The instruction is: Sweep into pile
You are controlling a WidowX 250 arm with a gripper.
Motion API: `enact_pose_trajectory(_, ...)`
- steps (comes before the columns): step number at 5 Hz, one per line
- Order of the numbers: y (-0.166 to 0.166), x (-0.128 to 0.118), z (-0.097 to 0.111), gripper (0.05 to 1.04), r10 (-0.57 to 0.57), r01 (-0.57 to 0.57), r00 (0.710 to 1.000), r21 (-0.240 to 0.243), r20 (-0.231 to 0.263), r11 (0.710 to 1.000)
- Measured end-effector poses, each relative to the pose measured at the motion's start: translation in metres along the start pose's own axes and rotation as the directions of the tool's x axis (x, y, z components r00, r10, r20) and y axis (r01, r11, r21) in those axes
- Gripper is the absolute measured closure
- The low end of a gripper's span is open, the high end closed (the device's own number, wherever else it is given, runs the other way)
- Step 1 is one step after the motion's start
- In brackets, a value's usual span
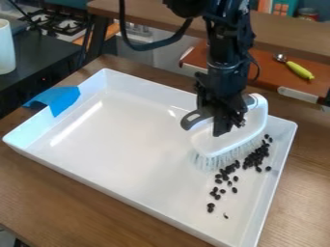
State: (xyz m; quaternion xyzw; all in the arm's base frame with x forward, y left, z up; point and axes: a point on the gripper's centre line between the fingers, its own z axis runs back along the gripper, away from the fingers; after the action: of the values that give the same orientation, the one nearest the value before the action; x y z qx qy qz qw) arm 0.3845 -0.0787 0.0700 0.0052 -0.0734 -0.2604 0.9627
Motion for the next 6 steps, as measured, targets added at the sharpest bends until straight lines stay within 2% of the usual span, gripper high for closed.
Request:
enact_pose_trajectory(2,-0.011,-0.023,0.004,0.586,-0.092,0.092,0.996,-0.022,-0.005,0.995)
enact_pose_trajectory(4,-0.021,-0.047,0.011,0.586,-0.167,0.167,0.986,-0.069,-0.004,0.984)
enact_pose_trajectory(5,-0.015,-0.053,0.015,0.586,-0.125,0.126,0.992,-0.059,0.017,0.99)
enact_pose_trajectory(6,0.007,-0.059,0.033,0.587,0.005,-0.002,0.996,-0.038,0.086,0.999)
